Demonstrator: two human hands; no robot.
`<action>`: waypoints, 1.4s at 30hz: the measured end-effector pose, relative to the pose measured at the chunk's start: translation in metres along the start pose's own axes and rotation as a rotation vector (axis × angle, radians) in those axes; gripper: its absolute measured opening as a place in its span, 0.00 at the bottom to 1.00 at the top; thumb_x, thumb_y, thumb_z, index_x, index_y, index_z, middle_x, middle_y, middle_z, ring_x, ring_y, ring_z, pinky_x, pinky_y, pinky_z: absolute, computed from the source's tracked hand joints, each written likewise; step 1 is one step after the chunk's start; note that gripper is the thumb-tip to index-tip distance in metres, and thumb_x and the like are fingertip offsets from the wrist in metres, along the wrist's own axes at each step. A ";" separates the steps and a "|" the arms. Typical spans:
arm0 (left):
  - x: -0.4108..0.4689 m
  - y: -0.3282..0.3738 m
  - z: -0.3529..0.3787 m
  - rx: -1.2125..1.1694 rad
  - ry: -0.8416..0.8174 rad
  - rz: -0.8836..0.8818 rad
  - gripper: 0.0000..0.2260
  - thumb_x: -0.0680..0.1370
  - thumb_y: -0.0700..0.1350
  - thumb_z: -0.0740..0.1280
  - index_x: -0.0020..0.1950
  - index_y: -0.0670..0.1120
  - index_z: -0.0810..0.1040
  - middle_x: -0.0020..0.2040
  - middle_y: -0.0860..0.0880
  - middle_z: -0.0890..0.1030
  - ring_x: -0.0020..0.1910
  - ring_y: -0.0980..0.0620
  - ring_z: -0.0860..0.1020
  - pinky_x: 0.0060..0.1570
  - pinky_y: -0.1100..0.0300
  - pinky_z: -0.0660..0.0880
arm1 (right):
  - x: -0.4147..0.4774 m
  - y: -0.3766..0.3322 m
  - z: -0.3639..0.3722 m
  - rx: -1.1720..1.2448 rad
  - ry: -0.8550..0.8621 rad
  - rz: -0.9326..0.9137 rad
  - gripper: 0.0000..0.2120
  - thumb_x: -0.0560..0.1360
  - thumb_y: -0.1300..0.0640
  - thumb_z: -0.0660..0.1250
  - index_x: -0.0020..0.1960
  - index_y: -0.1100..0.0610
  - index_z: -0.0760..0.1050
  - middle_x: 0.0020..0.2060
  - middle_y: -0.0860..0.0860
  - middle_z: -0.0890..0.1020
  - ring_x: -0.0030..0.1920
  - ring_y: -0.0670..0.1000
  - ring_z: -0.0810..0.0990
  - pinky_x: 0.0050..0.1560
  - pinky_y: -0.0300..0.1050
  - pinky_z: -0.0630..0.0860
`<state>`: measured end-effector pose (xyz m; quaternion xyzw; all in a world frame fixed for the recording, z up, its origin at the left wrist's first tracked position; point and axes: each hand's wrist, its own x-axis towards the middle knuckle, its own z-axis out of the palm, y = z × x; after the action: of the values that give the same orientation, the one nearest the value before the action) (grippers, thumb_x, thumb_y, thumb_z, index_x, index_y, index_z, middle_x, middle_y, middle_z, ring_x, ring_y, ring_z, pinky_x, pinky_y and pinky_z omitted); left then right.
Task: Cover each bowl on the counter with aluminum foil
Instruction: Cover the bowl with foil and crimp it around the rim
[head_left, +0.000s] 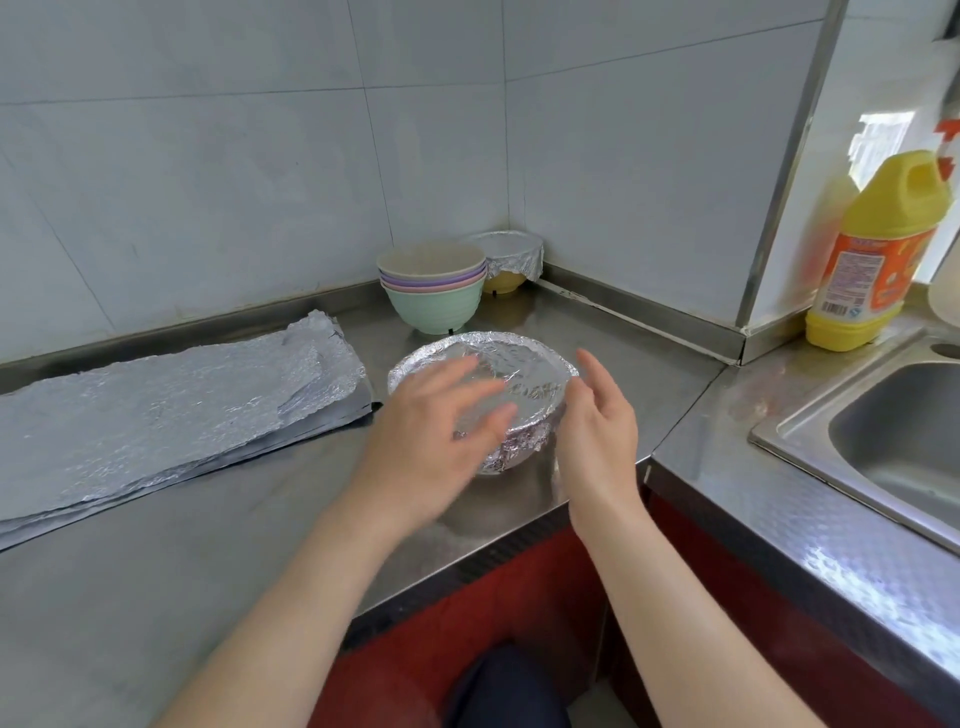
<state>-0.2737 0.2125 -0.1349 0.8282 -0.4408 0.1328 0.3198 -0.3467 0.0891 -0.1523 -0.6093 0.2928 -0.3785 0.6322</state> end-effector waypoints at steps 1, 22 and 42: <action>-0.005 0.000 0.006 0.034 -0.031 0.043 0.23 0.74 0.65 0.58 0.60 0.56 0.81 0.68 0.53 0.74 0.67 0.53 0.70 0.71 0.54 0.60 | 0.000 -0.002 0.000 -0.031 -0.011 -0.019 0.19 0.79 0.54 0.56 0.68 0.49 0.73 0.63 0.48 0.79 0.62 0.45 0.75 0.68 0.53 0.70; -0.001 0.001 0.002 0.071 0.028 0.007 0.14 0.75 0.53 0.70 0.60 0.51 0.82 0.63 0.56 0.78 0.64 0.56 0.74 0.63 0.67 0.61 | 0.023 -0.003 -0.034 -0.307 -0.441 0.073 0.31 0.75 0.61 0.63 0.76 0.45 0.61 0.62 0.43 0.75 0.61 0.54 0.76 0.60 0.47 0.74; 0.005 -0.002 0.003 0.119 0.087 0.035 0.10 0.73 0.52 0.68 0.49 0.51 0.84 0.50 0.58 0.83 0.53 0.53 0.79 0.54 0.58 0.74 | 0.060 0.009 -0.019 -0.315 -0.575 -0.104 0.15 0.75 0.62 0.60 0.52 0.50 0.83 0.49 0.59 0.84 0.45 0.53 0.84 0.54 0.52 0.78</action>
<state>-0.2694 0.2080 -0.1359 0.8313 -0.4320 0.2002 0.2867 -0.3287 0.0279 -0.1576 -0.7957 0.1257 -0.1726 0.5668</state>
